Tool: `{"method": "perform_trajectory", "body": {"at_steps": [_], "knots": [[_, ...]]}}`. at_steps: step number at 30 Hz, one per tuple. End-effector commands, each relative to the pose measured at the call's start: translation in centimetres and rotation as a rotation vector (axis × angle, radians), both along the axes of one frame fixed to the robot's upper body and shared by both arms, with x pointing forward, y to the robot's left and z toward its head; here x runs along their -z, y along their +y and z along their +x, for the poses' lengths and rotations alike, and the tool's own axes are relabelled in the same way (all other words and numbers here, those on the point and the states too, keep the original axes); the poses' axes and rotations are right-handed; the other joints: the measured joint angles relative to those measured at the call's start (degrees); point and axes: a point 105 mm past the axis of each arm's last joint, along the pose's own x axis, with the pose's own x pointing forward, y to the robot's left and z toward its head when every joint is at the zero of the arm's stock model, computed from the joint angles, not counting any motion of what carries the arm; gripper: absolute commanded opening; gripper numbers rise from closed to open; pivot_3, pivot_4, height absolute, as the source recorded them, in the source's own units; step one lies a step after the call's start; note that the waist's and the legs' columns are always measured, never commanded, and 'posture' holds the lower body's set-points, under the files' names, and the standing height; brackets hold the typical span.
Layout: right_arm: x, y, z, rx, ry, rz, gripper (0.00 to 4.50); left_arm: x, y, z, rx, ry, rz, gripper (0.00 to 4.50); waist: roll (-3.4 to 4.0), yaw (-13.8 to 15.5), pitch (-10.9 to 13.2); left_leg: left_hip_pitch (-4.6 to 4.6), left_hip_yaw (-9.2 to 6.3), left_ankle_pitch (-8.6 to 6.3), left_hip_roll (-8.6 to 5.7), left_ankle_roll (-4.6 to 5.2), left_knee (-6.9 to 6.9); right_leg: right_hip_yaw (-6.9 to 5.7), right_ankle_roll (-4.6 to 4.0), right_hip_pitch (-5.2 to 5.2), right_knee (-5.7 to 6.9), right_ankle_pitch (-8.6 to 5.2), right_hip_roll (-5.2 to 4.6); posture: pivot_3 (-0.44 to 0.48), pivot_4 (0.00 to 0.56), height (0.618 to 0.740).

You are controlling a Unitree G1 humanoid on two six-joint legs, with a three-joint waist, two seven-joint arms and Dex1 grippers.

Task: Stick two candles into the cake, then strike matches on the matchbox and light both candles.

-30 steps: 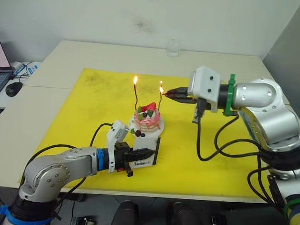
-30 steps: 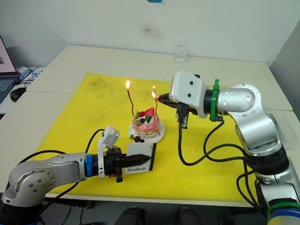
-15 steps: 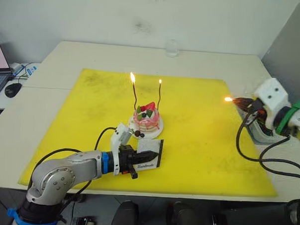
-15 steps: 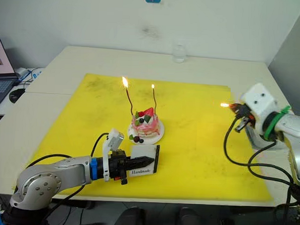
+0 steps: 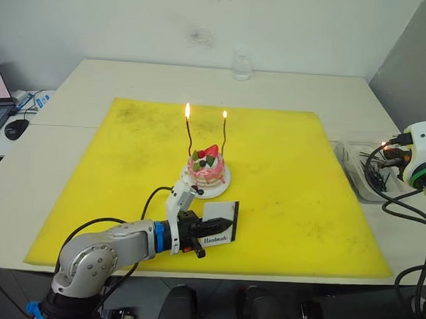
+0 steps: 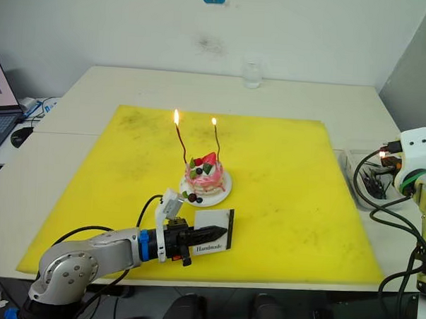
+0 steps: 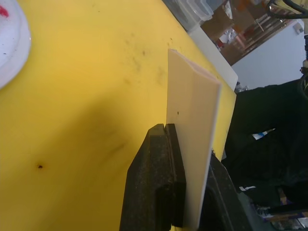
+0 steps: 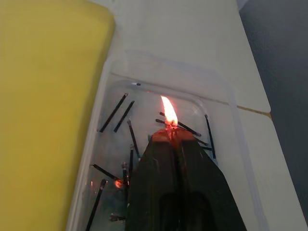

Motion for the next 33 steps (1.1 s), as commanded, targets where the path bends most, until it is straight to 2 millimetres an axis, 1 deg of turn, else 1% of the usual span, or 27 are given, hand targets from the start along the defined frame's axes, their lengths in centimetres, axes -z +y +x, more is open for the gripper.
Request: {"method": "perform_trajectory", "body": {"at_steps": [1,4,5,10,12,15,16,20,23,26,27,30,33], "knots": [[-0.6,-1.6,0.4,0.08,-0.022,0.003,0.03,-0.7,-0.7,-0.4,0.004,-0.042,-0.023,0.0,0.0,0.0,0.0,-0.01,-0.01,0.0,0.0,0.0,0.0,-0.01,0.0,0.0,0.0,0.0,0.0,0.0,0.15,0.729],[-0.7,-1.9,0.7,0.104,-0.032,0.027,0.68,-0.7,-0.7,-0.3,-0.012,-0.042,-0.023,0.0,0.0,0.0,0.0,-0.02,-0.01,0.0,0.0,0.0,0.0,-0.01,0.0,0.0,0.0,0.0,0.0,0.0,0.15,0.729],[-0.8,-1.8,0.8,0.102,-0.034,0.034,0.99,-0.7,-0.6,-0.3,-0.016,-0.042,-0.023,0.0,0.0,0.0,0.0,-0.02,-0.01,0.0,0.0,0.0,0.0,0.0,0.0,0.0,0.0,0.0,0.0,0.0,0.15,0.729],[-1.7,-1.8,0.5,0.096,-0.072,0.029,2.72,-0.7,-0.6,-0.3,-0.026,-0.042,-0.021,0.0,0.02,0.0,0.0,-0.02,0.0,0.0,0.0,0.0,0.0,0.0,0.0,0.0,0.0,0.0,0.01,0.0,0.15,0.729],[-2.0,-1.9,0.2,0.095,-0.085,0.02,3.5,-0.6,-0.6,-0.2,-0.029,-0.042,-0.021,0.0,0.02,0.0,0.0,-0.02,0.0,0.0,0.0,0.0,0.0,0.0,0.0,0.0,0.0,0.0,0.01,0.0,0.15,0.729],[-2.7,-1.6,-0.1,0.077,-0.117,-0.001,4.48,-0.6,-0.5,-0.1,-0.03,-0.041,-0.018,0.0,0.02,0.1,0.0,-0.02,-0.02,0.0,0.0,0.0,0.0,-0.01,0.01,0.0,0.0,0.0,0.01,0.0,0.15,0.729],[-2.9,-1.5,-0.2,0.073,-0.125,-0.004,4.48,-0.6,-0.5,-0.1,-0.031,-0.041,-0.018,0.0,0.02,0.1,0.0,-0.02,-0.02,0.0,0.0,0.0,0.0,-0.01,0.01,0.0,0.0,0.0,0.01,0.0,0.15,0.729],[-5.0,-0.7,-1.0,0.014,-0.202,-0.093,4.48,-0.7,0.1,-0.1,-0.036,-0.024,-0.008,0.0,0.03,0.1,0.0,-0.02,-0.01,0.0,0.01,0.0,0.0,-0.01,0.01,0.0,0.0,0.0,0.01,0.0,0.15,0.729],[-6.8,1.3,-1.8,-0.097,-0.282,-0.173,4.48,-0.9,1.0,-0.1,-0.054,0.015,-0.007,0.0,0.04,0.0,0.0,-0.01,-0.02,0.0,0.03,0.0,-0.01,-0.02,0.01,0.0,0.0,0.0,0.02,0.0,0.15,0.729],[-8.2,4.7,-2.9,-0.289,-0.355,-0.237,4.48,-1.3,1.5,-0.2,-0.067,0.067,-0.016,0.0,0.05,-0.1,0.0,0.0,-0.05,0.0,0.07,0.0,-0.01,-0.04,0.01,0.0,0.01,0.0,0.02,0.0,0.15,0.729],[-8.2,6.1,-3.3,-0.373,-0.36,-0.244,4.48,-1.3,1.6,-0.1,-0.075,0.081,-0.009,0.0,0.06,-0.1,0.0,0.01,-0.06,0.0,0.08,0.0,-0.01,-0.04,0.02,0.0,0.02,0.0,0.02,0.0,0.15,0.729],[-7.3,10.4,-5.4,-0.659,-0.297,-0.214,4.48,-1.0,1.7,0.2,-0.097,0.121,0.019,0.0,0.05,0.1,0.0,0.0,-0.1,0.0,0.1,0.0,0.0,-0.08,0.02,0.03,0.02,0.0,0.0,0.0,0.15,0.729],[-5.2,13.9,-8.4,-0.922,-0.13,-0.179,4.48,-0.2,1.6,0.2,-0.11,0.179,0.055,0.0,0.05,0.2,0.0,0.0,-0.1,0.0,0.12,0.0,0.01,-0.07,0.03,0.05,0.0,0.0,-0.06,0.0,0.15,0.729]]}}
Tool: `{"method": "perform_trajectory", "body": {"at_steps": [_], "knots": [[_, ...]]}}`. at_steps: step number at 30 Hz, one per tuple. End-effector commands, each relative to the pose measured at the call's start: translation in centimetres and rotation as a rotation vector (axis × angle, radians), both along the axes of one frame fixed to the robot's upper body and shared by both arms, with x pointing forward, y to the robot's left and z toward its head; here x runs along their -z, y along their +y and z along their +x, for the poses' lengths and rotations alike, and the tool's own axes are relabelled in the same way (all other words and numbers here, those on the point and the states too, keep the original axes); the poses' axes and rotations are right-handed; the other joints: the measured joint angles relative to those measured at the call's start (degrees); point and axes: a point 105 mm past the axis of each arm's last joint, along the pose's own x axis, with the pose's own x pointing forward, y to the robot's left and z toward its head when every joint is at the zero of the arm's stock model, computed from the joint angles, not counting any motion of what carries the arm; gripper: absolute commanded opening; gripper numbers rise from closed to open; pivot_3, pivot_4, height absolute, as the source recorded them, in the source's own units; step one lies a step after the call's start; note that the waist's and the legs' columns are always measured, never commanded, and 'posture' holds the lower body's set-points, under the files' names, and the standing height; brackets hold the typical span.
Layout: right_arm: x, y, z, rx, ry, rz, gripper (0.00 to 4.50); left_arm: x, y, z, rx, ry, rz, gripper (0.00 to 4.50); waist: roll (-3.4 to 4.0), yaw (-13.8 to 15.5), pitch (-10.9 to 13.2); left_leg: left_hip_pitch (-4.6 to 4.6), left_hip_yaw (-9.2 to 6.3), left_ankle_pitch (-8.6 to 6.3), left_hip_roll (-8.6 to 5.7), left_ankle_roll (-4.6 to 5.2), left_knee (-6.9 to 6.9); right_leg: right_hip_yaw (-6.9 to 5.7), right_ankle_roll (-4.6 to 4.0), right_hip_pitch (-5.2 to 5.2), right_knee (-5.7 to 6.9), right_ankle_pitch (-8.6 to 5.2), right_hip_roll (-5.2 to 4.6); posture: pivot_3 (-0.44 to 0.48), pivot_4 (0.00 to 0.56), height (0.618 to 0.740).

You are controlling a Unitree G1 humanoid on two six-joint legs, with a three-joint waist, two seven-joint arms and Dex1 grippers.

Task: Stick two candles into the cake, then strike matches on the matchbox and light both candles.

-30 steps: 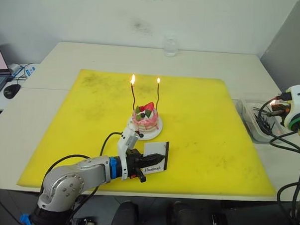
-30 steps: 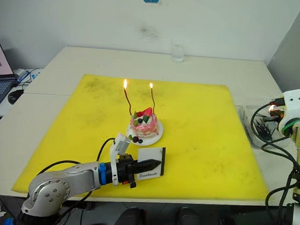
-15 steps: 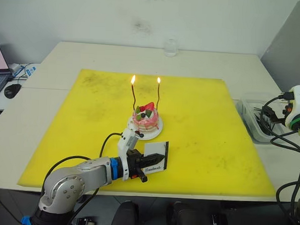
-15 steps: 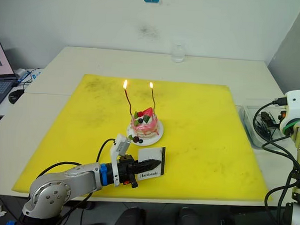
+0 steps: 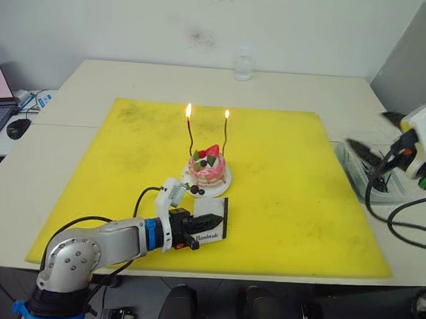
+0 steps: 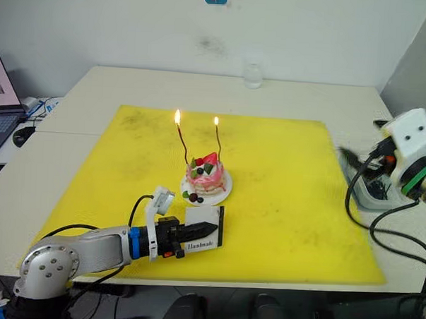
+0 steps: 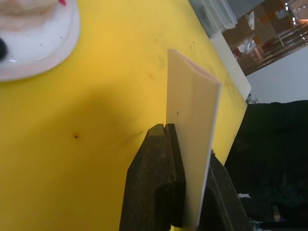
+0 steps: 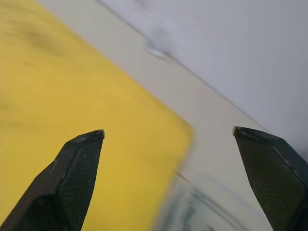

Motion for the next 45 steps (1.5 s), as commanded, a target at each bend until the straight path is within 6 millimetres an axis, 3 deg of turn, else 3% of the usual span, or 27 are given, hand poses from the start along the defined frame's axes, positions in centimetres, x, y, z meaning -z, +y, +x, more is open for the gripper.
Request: {"method": "perform_trajectory", "body": {"at_steps": [1,6,11,21,34,37,45], "knots": [[0.9,3.9,-3.6,-0.271,0.142,-0.073,4.48,0.6,-0.1,-0.3,0.003,0.055,0.034,0.0,-0.01,0.1,0.0,0.0,0.0,0.0,0.01,0.0,0.0,0.01,0.0,0.01,0.0,0.0,-0.02,0.0,0.15,0.729],[1.6,6.0,-4.8,-0.39,0.228,-0.085,4.48,1.4,-0.2,-0.4,0.019,0.107,0.058,0.0,-0.01,0.1,0.0,0.06,-0.02,0.0,-0.01,0.0,0.04,0.01,0.05,0.05,0.01,0.04,-0.05,0.0,0.15,0.729],[2.2,7.6,-5.2,-0.445,0.259,-0.077,4.5,1.8,-0.6,0.2,0.053,0.089,0.107,1.36,-0.02,0.2,0.0,0.06,-0.02,0.0,-0.11,0.0,0.05,0.0,0.05,0.05,0.0,0.05,-0.03,0.0,0.15,0.729],[2.7,8.0,-5.6,-0.458,0.285,-0.105,4.5,0.7,0.9,0.5,0.06,0.036,0.148,4.48,-0.02,0.1,0.0,0.07,-0.03,0.0,-0.08,0.0,0.03,-0.03,0.03,0.03,0.03,0.04,0.0,0.0,0.15,0.729],[2.4,8.0,-5.3,-0.482,0.284,-0.133,4.5,-3.2,4.6,-1.1,0.081,-0.078,0.244,4.48,-0.03,0.2,0.0,0.01,-0.02,0.0,0.02,-0.01,-0.02,-0.01,-0.01,-0.03,-0.05,0.01,-0.1,0.0,0.15,0.729],[2.1,7.7,-5.2,-0.481,0.283,-0.143,4.5,-4.3,6.9,-1.5,0.067,-0.135,0.328,4.48,-0.06,0.2,0.1,0.0,0.02,0.0,0.03,-0.01,-0.02,0.01,-0.01,-0.04,-0.06,-0.01,-0.16,0.0,0.15,0.729],[0.6,5.3,-4.9,-0.411,0.237,-0.17,4.5,-6.2,15.5,0.5,-0.121,-0.463,0.612,4.48,0.06,0.3,0.2,0.04,0.03,-0.01,0.05,-0.02,-0.13,-0.06,-0.56,-0.12,-0.03,-0.32,-0.19,0.0,0.15,0.729]]}}
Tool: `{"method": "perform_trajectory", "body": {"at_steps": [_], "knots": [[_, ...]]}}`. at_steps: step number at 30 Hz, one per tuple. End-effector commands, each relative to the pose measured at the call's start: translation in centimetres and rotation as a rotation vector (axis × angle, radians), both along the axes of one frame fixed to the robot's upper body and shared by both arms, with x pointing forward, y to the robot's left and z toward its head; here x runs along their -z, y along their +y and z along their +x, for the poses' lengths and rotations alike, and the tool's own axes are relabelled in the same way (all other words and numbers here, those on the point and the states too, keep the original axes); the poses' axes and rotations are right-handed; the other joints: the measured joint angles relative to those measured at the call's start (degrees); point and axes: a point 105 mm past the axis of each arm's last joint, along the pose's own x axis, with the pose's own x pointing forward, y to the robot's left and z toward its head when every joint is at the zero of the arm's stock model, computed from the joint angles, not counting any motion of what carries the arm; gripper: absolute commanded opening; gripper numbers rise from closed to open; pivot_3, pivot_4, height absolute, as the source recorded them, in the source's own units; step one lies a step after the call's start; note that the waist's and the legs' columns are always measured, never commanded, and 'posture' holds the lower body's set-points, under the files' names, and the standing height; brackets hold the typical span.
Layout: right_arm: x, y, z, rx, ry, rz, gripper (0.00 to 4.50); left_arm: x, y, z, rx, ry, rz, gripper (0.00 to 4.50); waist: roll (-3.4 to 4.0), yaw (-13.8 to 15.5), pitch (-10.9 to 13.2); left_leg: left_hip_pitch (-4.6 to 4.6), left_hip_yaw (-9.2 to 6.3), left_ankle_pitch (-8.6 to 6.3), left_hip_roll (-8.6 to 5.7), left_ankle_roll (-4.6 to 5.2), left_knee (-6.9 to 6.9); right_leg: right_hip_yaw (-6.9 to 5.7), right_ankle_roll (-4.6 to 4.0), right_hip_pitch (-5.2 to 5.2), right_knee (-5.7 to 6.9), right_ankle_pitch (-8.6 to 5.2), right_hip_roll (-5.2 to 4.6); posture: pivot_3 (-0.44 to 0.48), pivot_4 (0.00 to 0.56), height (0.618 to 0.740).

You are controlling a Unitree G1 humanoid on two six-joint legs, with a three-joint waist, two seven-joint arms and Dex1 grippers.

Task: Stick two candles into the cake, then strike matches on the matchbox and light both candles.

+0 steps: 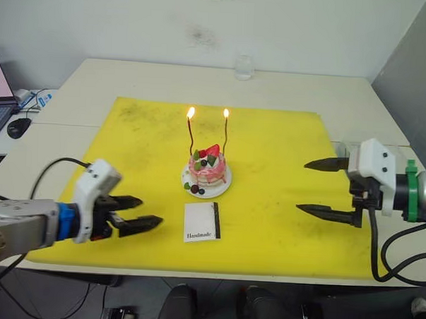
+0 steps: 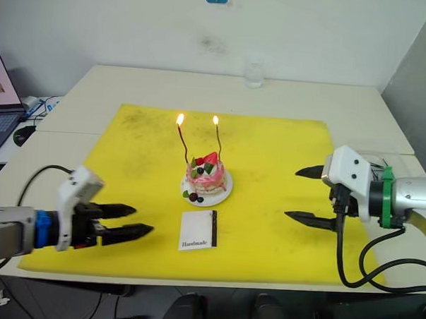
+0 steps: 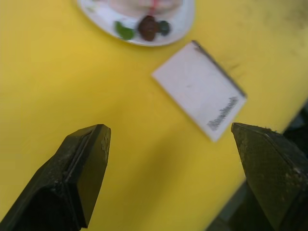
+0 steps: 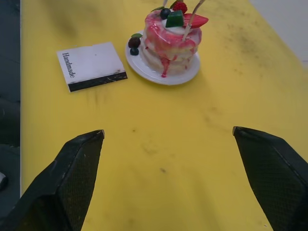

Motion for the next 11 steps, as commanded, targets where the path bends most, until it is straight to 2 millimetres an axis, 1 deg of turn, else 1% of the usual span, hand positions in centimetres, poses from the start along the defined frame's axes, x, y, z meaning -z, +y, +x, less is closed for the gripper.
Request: {"method": "perform_trajectory", "body": {"at_steps": [1,4,11], "knots": [[-1.9,-1.4,0.0,0.027,-0.073,-0.02,4.5,-1.7,3.0,0.9,-0.003,-0.214,0.144,4.48,0.0,0.0,0.0,-0.01,0.01,0.0,0.0,0.0,-0.01,0.01,-0.02,0.0,-0.01,-0.01,-0.01,0.0,0.15,0.729],[-2.6,-2.3,-0.1,0.048,-0.075,-0.024,4.5,-1.3,4.0,0.7,0.039,-0.256,0.182,4.48,0.0,0.0,0.0,-0.02,0.1,-0.01,-0.02,0.0,-0.09,0.02,-0.07,-0.04,-0.02,-0.05,-0.12,0.0,0.15,0.729],[-2.7,-3.2,-0.4,0.063,-0.071,-0.041,4.5,-1.5,3.9,1.1,0.08,-0.29,0.146,4.48,-0.01,0.0,0.0,-0.05,0.15,-0.01,0.01,0.02,-0.1,-0.01,0.01,-0.08,-0.03,-0.02,-0.17,0.0,0.15,0.729]]}}
